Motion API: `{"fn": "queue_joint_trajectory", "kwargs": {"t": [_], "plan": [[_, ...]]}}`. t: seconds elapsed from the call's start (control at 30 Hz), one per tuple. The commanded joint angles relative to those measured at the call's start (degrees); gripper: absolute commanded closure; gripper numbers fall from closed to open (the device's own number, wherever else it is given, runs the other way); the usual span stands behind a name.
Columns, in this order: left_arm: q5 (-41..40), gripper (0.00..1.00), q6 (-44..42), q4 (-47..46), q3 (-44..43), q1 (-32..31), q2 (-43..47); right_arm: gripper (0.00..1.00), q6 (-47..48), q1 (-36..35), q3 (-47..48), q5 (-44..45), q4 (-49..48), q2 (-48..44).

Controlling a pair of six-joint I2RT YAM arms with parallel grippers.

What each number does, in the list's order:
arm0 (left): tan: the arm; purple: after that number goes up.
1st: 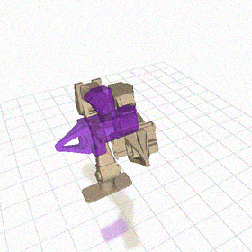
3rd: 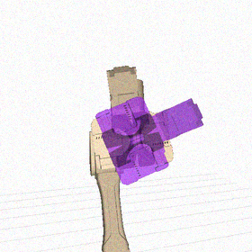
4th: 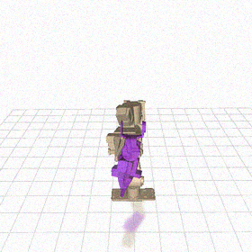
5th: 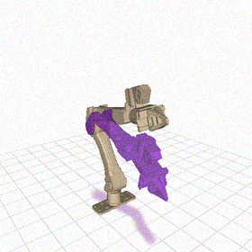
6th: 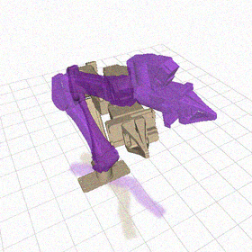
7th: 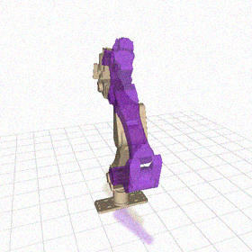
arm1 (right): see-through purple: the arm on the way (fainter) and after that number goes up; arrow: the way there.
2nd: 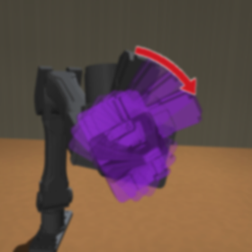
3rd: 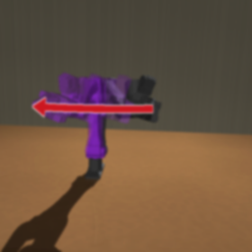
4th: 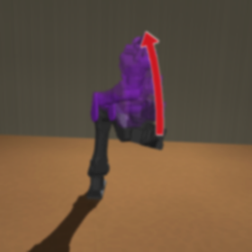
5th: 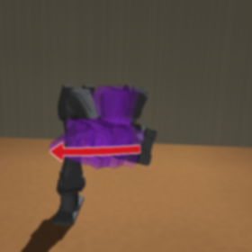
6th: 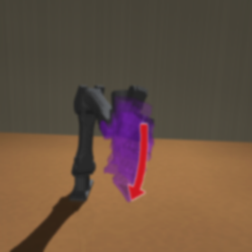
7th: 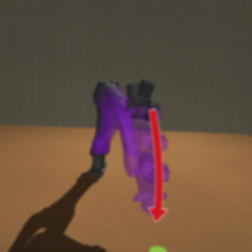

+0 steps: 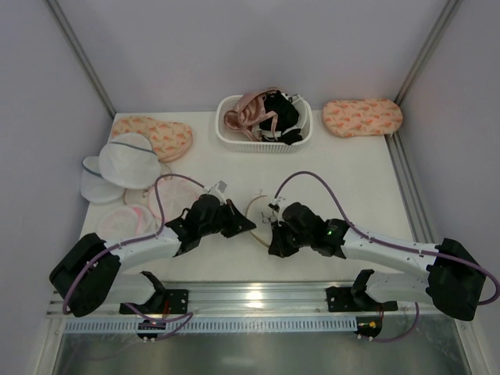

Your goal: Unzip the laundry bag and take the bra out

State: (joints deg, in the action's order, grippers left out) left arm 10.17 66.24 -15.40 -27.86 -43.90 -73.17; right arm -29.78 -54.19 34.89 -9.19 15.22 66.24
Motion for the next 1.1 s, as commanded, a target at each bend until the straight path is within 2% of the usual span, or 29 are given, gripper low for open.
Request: {"fn": "queue_joint_trajectory", "kwargs": {"t": [0.0, 0.13, 0.2, 0.33, 0.57, 0.77, 0.8, 0.87, 0.93, 0.97, 1.03, 1.07], "plan": [[-1.04, 1.0, -2.43, -0.6, -2.11, 1.89, -0.4, 0.96, 0.34, -0.74, -0.35, 2.24, 7.79, -0.67], [0.54, 1.0, -3.39, -0.16, -2.2, 2.94, -0.66, 0.96, -1.94, -0.65, 0.17, 9.34, 12.27, -0.85], [1.07, 1.0, -4.18, 0.28, -2.46, 3.29, -1.01, 0.96, -3.44, -0.47, 1.92, 18.54, 16.48, -0.59], [2.39, 1.0, -5.24, 0.46, -2.9, 3.82, -2.15, 0.96, -7.04, 2.59, 4.39, 28.94, 20.9, 1.17], [5.03, 1.0, -7.17, 0.55, -5.1, 4.09, -5.22, 0.96, -6.7, 10.68, 5.62, 37.75, 17.04, 3.89], [10.3, 0.99, -9.02, -4.54, -8.17, 5.4, -11.45, 0.96, -4.76, 11.22, 7.38, 36.0, 13.17, 6.45], [11.09, 0.95, -9.02, -6.73, -8.87, 5.66, -12.34, 0.96, -4.67, 11.13, 7.21, 35.56, 12.9, 6.19], [11.36, 0.71, -8.93, -8.33, -9.58, 6.28, -13.75, 0.96, -4.5, 11.22, 5.98, 34.16, 11.94, 4.61], [10.66, 0.41, -8.76, -8.86, -10.2, 6.63, -14.99, 0.96, -4.59, 11.13, 5.01, 33.28, 11.41, 3.2], [9.96, 0.23, -8.32, -8.86, -10.11, 6.81, -15.08, 0.96, -4.67, 11.21, 4.22, 33.01, 11.32, 1.72], [7.95, 0.06, -7.71, -9.03, -8.36, 6.72, -13.59, 0.96, -4.67, 11.22, 3.43, 32.66, 10.88, 0.39], [7.06, 0.04, -6.83, -8.95, -7.4, 6.72, -12.62, 0.96, -4.5, 11.13, 2.73, 31.7, 10.62, -0.83]]}}
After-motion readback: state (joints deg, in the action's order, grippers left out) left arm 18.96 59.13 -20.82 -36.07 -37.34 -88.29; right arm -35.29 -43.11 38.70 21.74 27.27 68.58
